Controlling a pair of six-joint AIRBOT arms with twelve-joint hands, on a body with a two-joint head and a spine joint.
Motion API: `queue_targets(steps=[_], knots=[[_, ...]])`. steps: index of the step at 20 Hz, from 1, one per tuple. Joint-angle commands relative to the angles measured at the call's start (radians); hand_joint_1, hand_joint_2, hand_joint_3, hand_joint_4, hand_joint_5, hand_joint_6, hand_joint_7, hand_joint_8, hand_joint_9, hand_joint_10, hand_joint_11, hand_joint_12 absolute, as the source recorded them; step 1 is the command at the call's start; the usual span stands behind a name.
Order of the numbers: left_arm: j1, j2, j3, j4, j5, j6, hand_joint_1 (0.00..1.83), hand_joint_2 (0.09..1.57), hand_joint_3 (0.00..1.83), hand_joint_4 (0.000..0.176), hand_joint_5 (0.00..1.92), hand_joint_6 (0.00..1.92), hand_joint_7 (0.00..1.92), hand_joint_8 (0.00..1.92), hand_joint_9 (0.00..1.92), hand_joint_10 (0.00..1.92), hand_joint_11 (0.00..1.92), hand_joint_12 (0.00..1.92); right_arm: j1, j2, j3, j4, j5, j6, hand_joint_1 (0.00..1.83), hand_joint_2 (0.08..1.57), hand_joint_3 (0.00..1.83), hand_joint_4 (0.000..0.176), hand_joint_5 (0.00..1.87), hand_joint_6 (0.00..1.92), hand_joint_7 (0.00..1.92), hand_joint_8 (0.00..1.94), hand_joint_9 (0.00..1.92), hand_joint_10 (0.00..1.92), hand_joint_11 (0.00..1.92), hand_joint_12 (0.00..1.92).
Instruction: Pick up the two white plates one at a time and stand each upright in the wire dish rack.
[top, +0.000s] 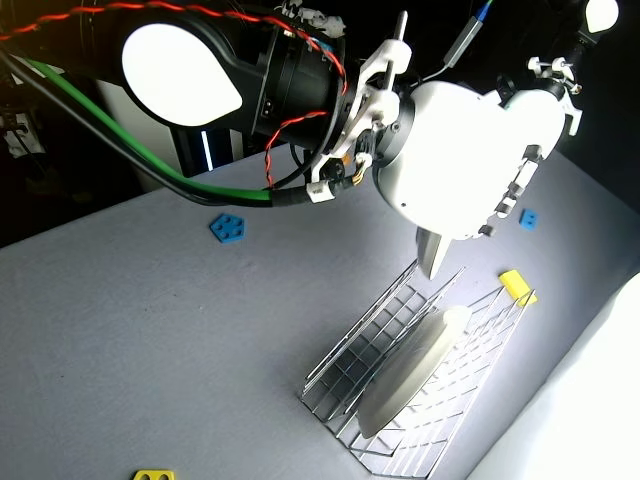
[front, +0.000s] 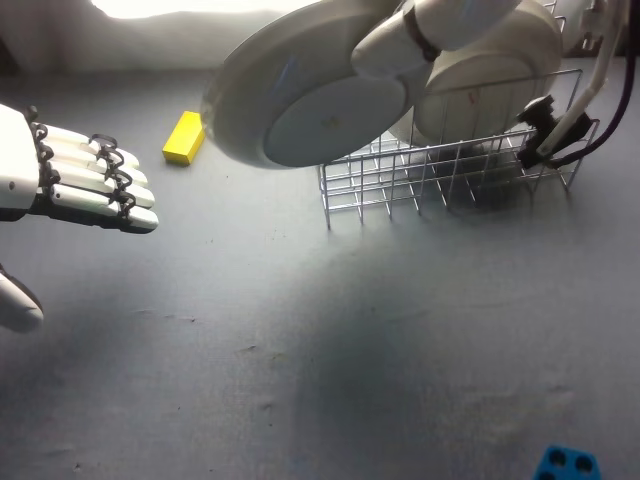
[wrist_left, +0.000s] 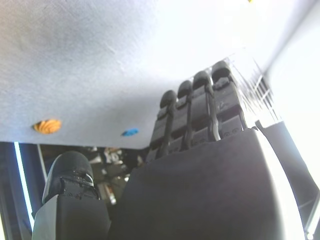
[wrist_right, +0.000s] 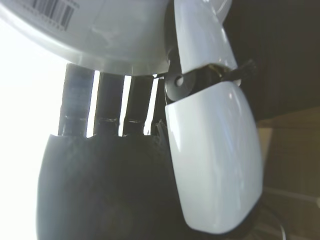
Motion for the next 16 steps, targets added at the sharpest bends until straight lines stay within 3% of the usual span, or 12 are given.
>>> queue_targets(steps=[1,13,16], knots=[[-0.003,0.009,0.0,-0.065,-0.018,-0.001,0.0,1.07,0.0,0.0,0.04,0.0,0.02,0.0,0.0,0.0,0.0,0.0,0.015,0.006,0.007,0.025,0.136,0.021,1.38,1.08,0.0,0.0,1.0,0.98,1.1,0.68,0.96,1.08,0.86,1.11],[-0.003,0.009,-0.003,-0.065,-0.018,0.004,0.0,1.06,0.0,0.0,0.06,0.01,0.03,0.01,0.01,0.0,0.0,0.0,-0.083,-0.034,0.085,0.026,0.208,-0.035,1.38,1.08,0.0,0.0,0.99,0.96,1.07,0.73,0.98,1.08,0.86,1.12],[-0.003,0.009,-0.003,-0.065,-0.018,0.005,0.0,1.06,0.0,0.0,0.06,0.0,0.03,0.01,0.02,0.0,0.0,0.0,-0.105,-0.046,0.097,0.025,0.237,-0.106,1.38,1.08,0.0,0.0,1.0,0.95,1.08,0.72,0.98,1.08,0.87,1.13]])
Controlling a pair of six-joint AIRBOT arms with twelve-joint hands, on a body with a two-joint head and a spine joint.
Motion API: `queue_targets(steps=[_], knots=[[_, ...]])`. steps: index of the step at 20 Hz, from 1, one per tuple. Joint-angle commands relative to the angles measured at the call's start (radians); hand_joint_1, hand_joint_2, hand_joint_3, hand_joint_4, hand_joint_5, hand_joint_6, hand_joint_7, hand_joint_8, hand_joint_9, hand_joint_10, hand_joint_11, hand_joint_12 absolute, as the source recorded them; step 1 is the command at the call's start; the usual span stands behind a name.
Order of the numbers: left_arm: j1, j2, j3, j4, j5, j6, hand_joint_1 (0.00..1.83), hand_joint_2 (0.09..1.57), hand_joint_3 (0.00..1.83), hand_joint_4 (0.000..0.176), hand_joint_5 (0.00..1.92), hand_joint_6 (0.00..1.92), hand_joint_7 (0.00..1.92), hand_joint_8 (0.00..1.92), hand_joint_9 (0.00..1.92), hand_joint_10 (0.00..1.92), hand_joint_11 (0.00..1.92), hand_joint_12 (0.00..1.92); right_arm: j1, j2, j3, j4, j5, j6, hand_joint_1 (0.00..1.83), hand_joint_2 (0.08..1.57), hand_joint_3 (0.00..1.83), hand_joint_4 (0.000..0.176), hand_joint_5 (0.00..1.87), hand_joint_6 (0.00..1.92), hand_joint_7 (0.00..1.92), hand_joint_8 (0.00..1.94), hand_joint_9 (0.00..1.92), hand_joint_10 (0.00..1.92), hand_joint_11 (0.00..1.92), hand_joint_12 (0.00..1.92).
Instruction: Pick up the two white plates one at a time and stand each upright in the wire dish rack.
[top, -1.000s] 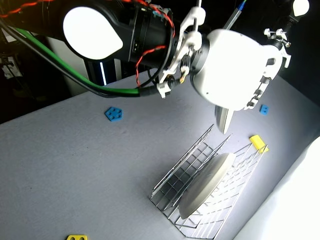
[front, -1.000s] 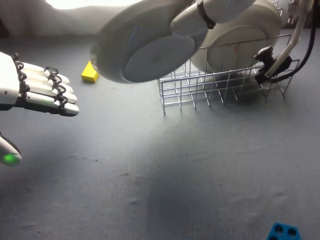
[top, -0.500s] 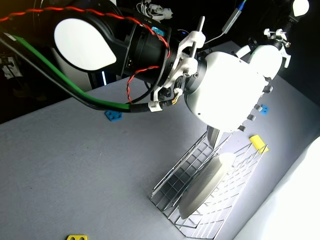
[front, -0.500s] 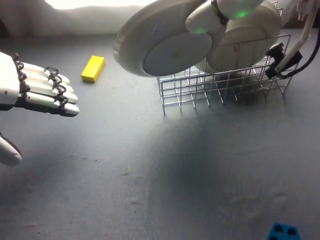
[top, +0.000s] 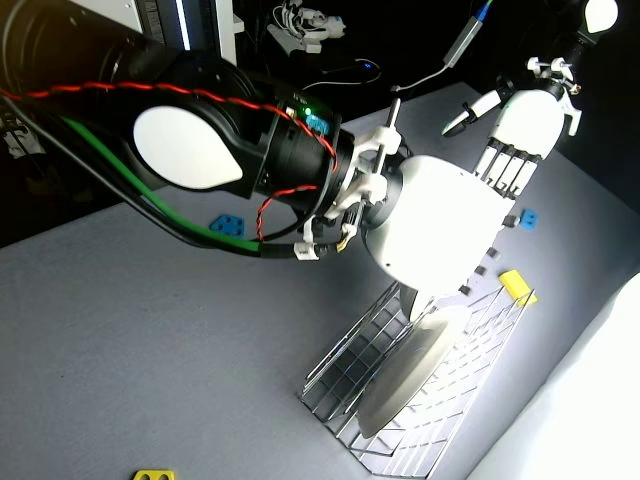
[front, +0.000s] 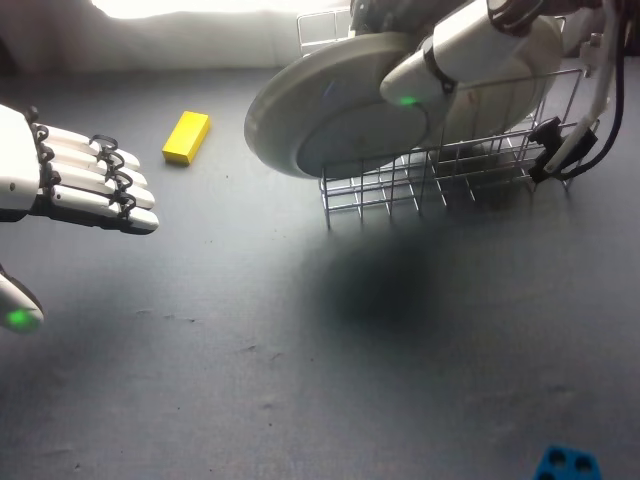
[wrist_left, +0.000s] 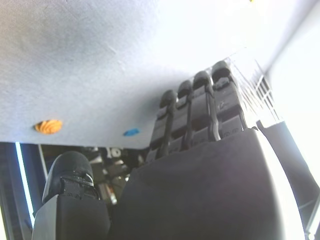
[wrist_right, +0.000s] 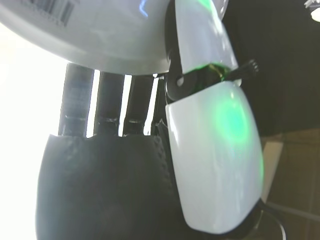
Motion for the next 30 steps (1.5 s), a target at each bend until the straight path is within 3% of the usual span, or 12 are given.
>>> queue_targets(steps=[1,9,17,21,22,23,24,25,26,27,28,30], knots=[[-0.003,0.009,-0.001,-0.066,-0.018,0.002,0.0,1.06,0.0,0.0,0.06,0.0,0.03,0.0,0.01,0.0,0.0,0.0,0.008,0.002,0.003,0.016,0.163,-0.017,1.38,1.08,0.0,0.0,1.01,0.95,1.08,0.72,0.99,1.07,0.88,1.13],[-0.003,0.009,-0.002,-0.066,-0.018,0.003,0.0,1.06,0.0,0.0,0.06,0.01,0.04,0.01,0.02,0.01,0.0,0.0,-0.009,-0.008,0.003,0.015,0.216,-0.214,1.39,1.07,0.0,0.0,1.0,0.93,1.09,0.71,1.01,1.06,0.86,1.12],[-0.003,0.009,-0.003,-0.066,-0.018,0.003,0.0,1.06,0.0,0.0,0.04,0.0,0.02,0.0,0.0,0.0,0.0,0.0,-0.008,-0.007,0.015,0.016,0.236,-0.251,1.38,1.08,0.0,0.0,0.99,0.94,1.08,0.74,0.99,1.08,0.82,1.14],[-0.003,0.009,-0.004,-0.066,-0.018,0.003,0.0,1.06,0.0,0.0,0.03,0.0,0.01,0.0,0.0,0.0,0.0,0.0,-0.016,-0.005,0.034,0.165,0.238,-0.227,1.37,1.11,0.0,0.0,0.95,1.05,1.03,0.82,0.86,1.22,0.7,1.17],[-0.003,0.009,-0.004,-0.066,-0.018,0.003,0.0,1.06,0.0,0.0,0.04,0.0,0.02,0.0,0.0,0.0,0.0,0.0,-0.017,-0.005,0.036,0.187,0.238,-0.217,1.25,1.12,0.0,0.0,0.94,1.09,0.99,0.91,0.82,0.74,0.6,1.18],[-0.003,0.009,-0.004,-0.066,-0.018,0.003,0.0,1.07,0.0,0.0,0.04,0.01,0.03,0.01,0.0,0.0,0.0,0.0,-0.017,-0.005,0.037,0.19,0.238,-0.206,1.21,1.14,0.0,0.013,0.91,1.14,0.96,0.96,0.84,0.44,0.51,1.17],[-0.003,0.009,-0.004,-0.066,-0.018,0.003,0.0,1.06,0.0,0.0,0.05,0.01,0.04,0.01,0.02,0.01,0.0,0.0,-0.017,-0.005,0.037,0.193,0.238,-0.195,1.2,1.15,0.0,0.018,0.88,1.19,0.95,0.98,0.88,0.27,0.47,1.18],[-0.003,0.009,-0.004,-0.066,-0.018,0.003,0.0,1.06,0.0,0.0,0.06,0.01,0.04,0.01,0.02,0.01,0.0,0.0,-0.019,-0.005,0.037,0.212,0.238,-0.195,1.15,1.16,0.0,0.0,0.87,1.14,0.85,0.47,0.86,0.17,0.38,1.18],[-0.003,0.009,-0.004,-0.066,-0.018,0.003,0.0,1.07,0.0,0.0,0.05,0.01,0.04,0.01,0.02,0.0,0.0,0.0,-0.021,-0.004,0.037,0.234,0.238,-0.195,1.19,1.09,0.0,0.0,0.75,0.55,0.81,0.21,0.81,0.1,0.32,1.2],[-0.003,0.009,-0.004,-0.066,-0.018,0.003,0.0,1.07,0.0,0.0,0.04,0.0,0.03,0.0,0.01,0.0,0.0,0.0,-0.024,-0.004,0.038,0.238,0.238,-0.195,1.2,1.06,0.0,0.0,0.76,0.25,0.83,0.08,0.8,0.06,0.3,1.19],[-0.003,0.009,-0.004,-0.066,-0.018,0.003,0.0,1.07,0.0,0.0,0.06,0.01,0.04,0.01,0.01,0.0,0.0,0.0,-0.027,-0.004,0.039,0.238,0.238,-0.195,1.22,1.05,0.0,0.0,0.77,0.11,0.82,0.02,0.79,0.04,0.29,1.2],[-0.003,0.009,-0.004,-0.066,-0.018,0.003,0.0,1.07,0.0,0.0,0.06,0.01,0.04,0.01,0.01,0.0,0.0,0.0,-0.028,-0.001,0.041,0.238,0.238,-0.195,1.21,1.04,0.0,0.0,0.77,0.03,0.79,0.0,0.73,0.0,0.2,1.22]])
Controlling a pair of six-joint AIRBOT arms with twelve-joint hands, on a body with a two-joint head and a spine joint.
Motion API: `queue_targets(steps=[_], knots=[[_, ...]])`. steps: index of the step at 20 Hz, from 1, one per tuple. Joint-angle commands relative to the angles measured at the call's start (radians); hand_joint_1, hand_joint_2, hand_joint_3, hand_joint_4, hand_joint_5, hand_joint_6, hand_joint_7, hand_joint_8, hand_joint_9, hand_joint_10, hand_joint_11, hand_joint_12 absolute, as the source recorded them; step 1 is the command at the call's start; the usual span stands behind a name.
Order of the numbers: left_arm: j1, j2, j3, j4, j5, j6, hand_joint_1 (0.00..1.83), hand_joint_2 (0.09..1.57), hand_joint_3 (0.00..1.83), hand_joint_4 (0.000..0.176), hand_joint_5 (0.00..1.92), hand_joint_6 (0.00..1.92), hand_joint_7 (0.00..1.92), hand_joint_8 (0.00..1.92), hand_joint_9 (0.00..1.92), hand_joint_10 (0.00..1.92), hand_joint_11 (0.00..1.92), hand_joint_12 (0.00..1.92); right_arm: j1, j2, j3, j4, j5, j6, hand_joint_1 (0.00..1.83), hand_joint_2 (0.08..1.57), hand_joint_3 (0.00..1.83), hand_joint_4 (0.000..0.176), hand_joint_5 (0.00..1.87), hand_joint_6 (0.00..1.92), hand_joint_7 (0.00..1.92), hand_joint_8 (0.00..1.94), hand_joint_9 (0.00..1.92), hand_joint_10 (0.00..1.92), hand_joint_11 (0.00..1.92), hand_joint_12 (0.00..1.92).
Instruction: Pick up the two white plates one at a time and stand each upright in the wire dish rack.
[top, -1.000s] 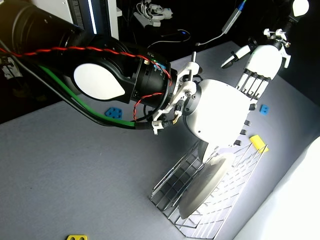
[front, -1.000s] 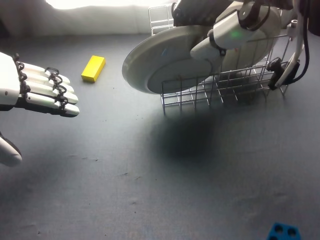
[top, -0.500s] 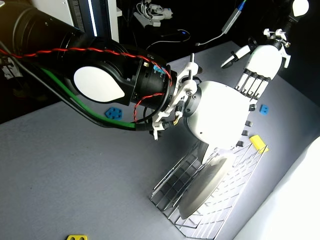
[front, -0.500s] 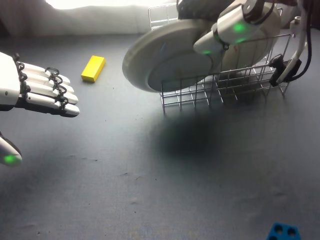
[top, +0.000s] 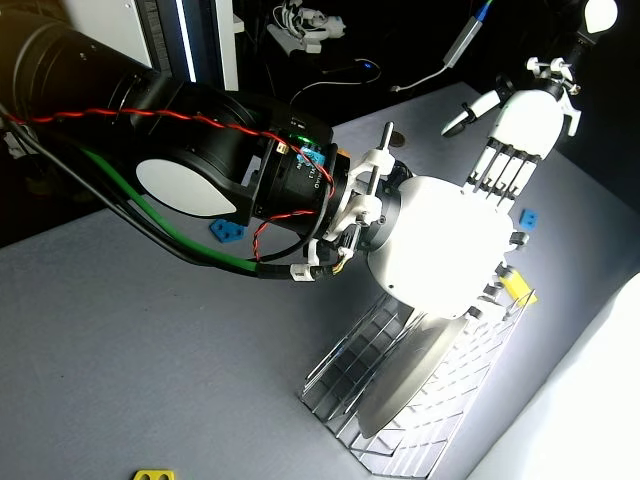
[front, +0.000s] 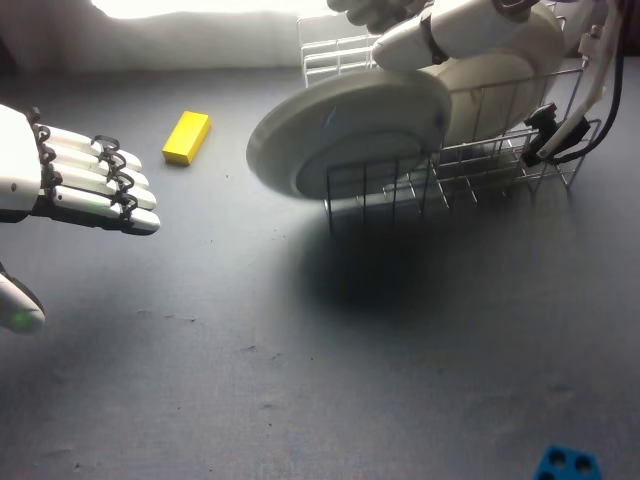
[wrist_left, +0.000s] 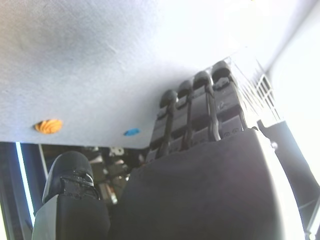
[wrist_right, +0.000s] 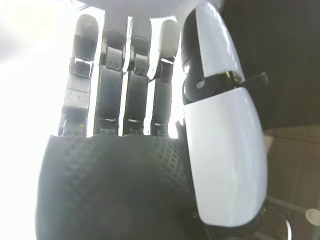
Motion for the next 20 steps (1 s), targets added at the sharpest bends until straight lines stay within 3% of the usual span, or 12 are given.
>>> queue_targets(steps=[1,5,8,10,12,16,17,20], knots=[[-0.003,0.009,-0.001,-0.064,-0.018,0.002,0.0,1.08,0.01,0.0,0.05,0.0,0.03,0.0,0.01,0.0,0.0,0.0,0.009,0.01,0.005,0.011,0.118,0.013,1.21,1.05,0.0,0.0,0.76,0.01,0.77,0.0,0.72,0.0,0.21,1.23],[-0.001,0.009,-0.002,-0.064,-0.018,0.003,0.0,1.06,0.0,0.0,0.04,0.0,0.02,0.0,0.0,0.0,0.0,0.0,0.009,0.011,0.007,0.011,0.119,0.013,1.17,1.05,0.0,0.0,0.78,0.01,0.74,0.0,0.66,0.0,0.08,1.24],[0.002,0.009,-0.004,-0.062,-0.018,0.003,0.0,1.07,0.0,0.0,0.05,0.0,0.03,0.01,0.0,0.0,0.0,0.0,0.01,0.011,0.007,0.004,0.128,0.012,1.06,1.0,0.0,0.0,0.61,0.0,0.56,0.0,0.48,0.0,0.0,1.16],[-0.001,0.009,-0.005,-0.063,-0.025,0.003,0.0,1.07,0.0,0.0,0.03,0.0,0.01,0.0,0.0,0.0,0.0,0.0,0.01,0.011,0.007,-0.012,0.138,0.012,1.0,0.98,0.0,0.0,0.47,0.0,0.38,0.0,0.28,0.0,0.0,0.78],[-0.01,0.009,-0.008,-0.066,-0.041,0.003,0.0,1.06,0.0,0.0,0.02,0.0,0.0,0.0,0.0,0.0,0.0,0.0,0.01,0.011,0.007,-0.018,0.14,0.012,0.95,1.01,0.0,0.0,0.36,0.0,0.26,0.0,0.2,0.0,0.0,0.57],[-0.041,0.015,-0.032,-0.148,-0.113,-0.004,0.0,1.07,0.0,0.0,0.03,0.0,0.01,0.0,0.0,0.0,0.0,0.0,0.01,0.011,0.004,-0.032,0.142,0.012,0.99,0.98,0.0,0.0,0.37,0.0,0.29,0.0,0.21,0.0,0.0,0.54],[-0.045,0.018,-0.044,-0.156,-0.127,-0.004,0.0,1.08,0.0,0.0,0.03,0.0,0.0,0.0,0.0,0.0,0.0,0.0,0.01,0.011,0.003,-0.035,0.142,0.012,1.0,0.98,0.0,0.0,0.34,0.0,0.26,0.0,0.2,0.0,0.0,0.49],[-0.056,0.033,-0.09,-0.14,-0.147,-0.001,0.0,1.08,0.0,0.0,0.03,0.0,0.0,0.0,0.0,0.0,0.0,0.0,0.01,0.012,-0.001,-0.041,0.145,0.012,1.01,1.0,0.01,0.0,0.27,0.0,0.22,0.0,0.19,0.0,0.0,0.57]])
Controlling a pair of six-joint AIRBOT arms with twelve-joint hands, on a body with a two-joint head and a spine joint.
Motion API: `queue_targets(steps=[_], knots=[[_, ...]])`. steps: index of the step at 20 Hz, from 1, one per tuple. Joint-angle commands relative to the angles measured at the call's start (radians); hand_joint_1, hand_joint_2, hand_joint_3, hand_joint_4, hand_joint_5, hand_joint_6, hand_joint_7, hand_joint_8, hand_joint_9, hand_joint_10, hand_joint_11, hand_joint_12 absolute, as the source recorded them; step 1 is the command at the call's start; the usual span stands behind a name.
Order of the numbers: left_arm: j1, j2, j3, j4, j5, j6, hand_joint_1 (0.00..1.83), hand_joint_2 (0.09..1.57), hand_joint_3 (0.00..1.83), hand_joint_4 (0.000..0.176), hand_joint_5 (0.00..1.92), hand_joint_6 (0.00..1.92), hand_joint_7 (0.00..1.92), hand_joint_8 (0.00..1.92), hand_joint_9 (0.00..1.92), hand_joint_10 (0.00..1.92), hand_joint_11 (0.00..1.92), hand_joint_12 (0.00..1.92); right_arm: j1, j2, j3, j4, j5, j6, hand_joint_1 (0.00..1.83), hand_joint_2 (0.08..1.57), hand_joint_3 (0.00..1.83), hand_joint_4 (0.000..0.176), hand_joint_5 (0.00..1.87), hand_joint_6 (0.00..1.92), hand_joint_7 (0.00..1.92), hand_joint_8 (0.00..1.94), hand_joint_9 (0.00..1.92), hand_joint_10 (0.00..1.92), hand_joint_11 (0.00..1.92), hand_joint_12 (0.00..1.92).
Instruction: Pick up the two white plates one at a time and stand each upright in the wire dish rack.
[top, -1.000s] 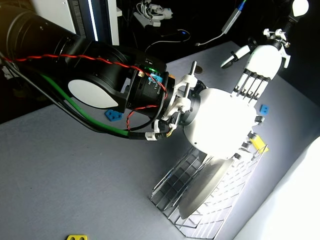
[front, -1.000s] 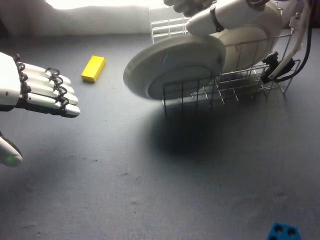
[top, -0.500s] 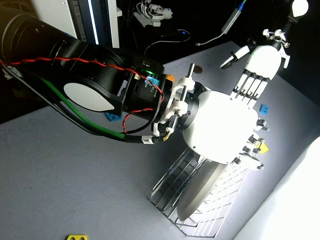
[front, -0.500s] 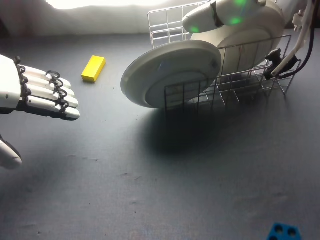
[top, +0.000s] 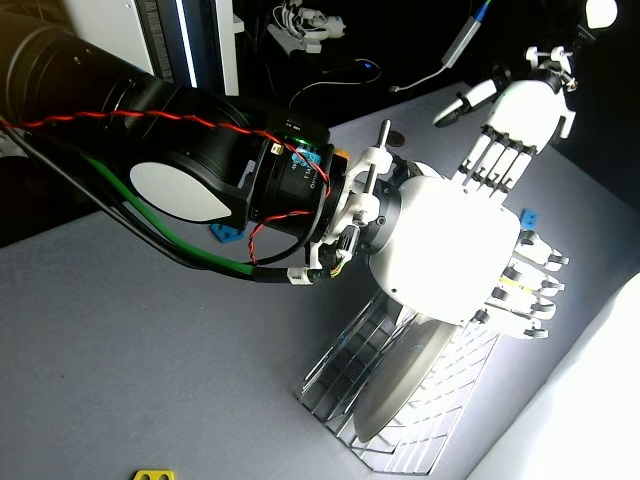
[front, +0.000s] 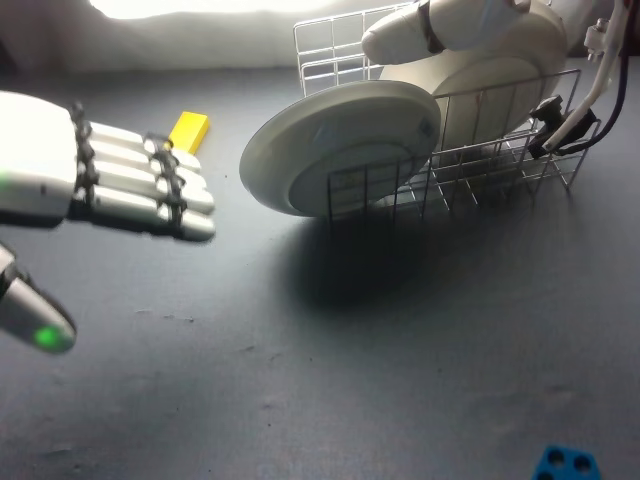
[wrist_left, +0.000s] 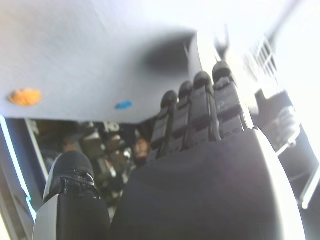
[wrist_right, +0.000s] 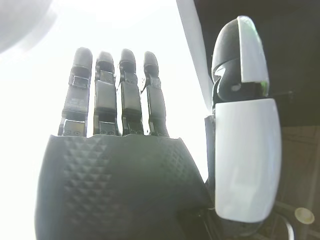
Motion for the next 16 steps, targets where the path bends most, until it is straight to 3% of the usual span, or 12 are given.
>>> queue_targets(steps=[1,6,8,10,11,14,15,16], knots=[[-0.014,0.016,-0.005,-0.064,-0.037,0.0,0.0,1.07,0.0,0.0,0.03,0.0,0.0,0.0,0.0,0.0,0.0,0.0,0.01,0.008,-0.004,0.003,0.122,0.011,1.0,1.0,0.01,0.0,0.24,0.0,0.19,0.0,0.16,0.0,0.0,0.5],[-0.033,0.026,-0.036,-0.015,-0.037,0.019,0.0,1.07,0.0,0.0,0.06,0.01,0.03,0.01,0.0,0.0,0.0,0.0,0.01,0.012,-0.013,-0.016,0.13,0.011,0.99,1.02,0.01,0.0,0.22,0.0,0.16,0.0,0.12,0.0,0.0,0.33],[-0.034,0.027,-0.039,-0.006,-0.037,0.02,0.0,1.07,0.0,0.0,0.05,0.01,0.03,0.01,0.0,0.0,0.0,0.0,0.01,0.015,-0.021,-0.048,0.148,0.011,0.96,1.01,0.0,0.0,0.22,0.0,0.18,0.0,0.13,0.0,0.0,0.38],[-0.038,0.031,-0.048,0.009,-0.036,0.02,0.0,1.07,0.0,0.0,0.07,0.01,0.05,0.01,0.02,0.01,0.0,0.0,0.009,0.019,-0.03,-0.085,0.169,0.011,0.86,1.02,0.0,0.0,0.15,0.0,0.11,0.0,0.05,0.0,0.0,0.16],[-0.044,0.032,-0.053,0.019,-0.036,0.02,0.0,1.08,0.0,0.0,0.04,0.0,0.03,0.01,0.0,0.0,0.0,0.0,0.009,0.023,-0.037,-0.108,0.181,0.011,0.93,1.01,0.0,0.0,0.16,0.01,0.12,0.0,0.07,0.01,0.0,0.19],[-0.048,0.033,-0.059,0.021,-0.031,0.02,0.0,1.08,0.0,0.0,0.07,0.01,0.04,0.01,0.01,0.0,0.0,0.0,0.009,0.027,-0.046,-0.147,0.191,-0.006,0.91,1.01,0.0,0.0,0.17,0.0,0.13,0.0,0.09,0.01,0.0,0.32],[-0.05,0.036,-0.064,0.021,-0.03,0.02,0.0,1.08,0.01,0.0,0.07,0.01,0.05,0.01,0.01,0.0,0.0,0.0,0.009,0.03,-0.049,-0.191,0.2,-0.017,0.91,1.03,0.01,0.0,0.11,0.0,0.07,0.01,0.02,0.0,0.0,0.1],[-0.05,0.038,-0.068,0.021,-0.03,0.02,0.0,1.08,0.01,0.0,0.06,0.01,0.04,0.01,0.01,0.0,0.0,0.0,0.007,0.034,-0.054,-0.227,0.22,-0.034,0.88,1.01,0.0,0.0,0.09,0.0,0.05,0.0,0.0,0.0,0.0,0.04]])
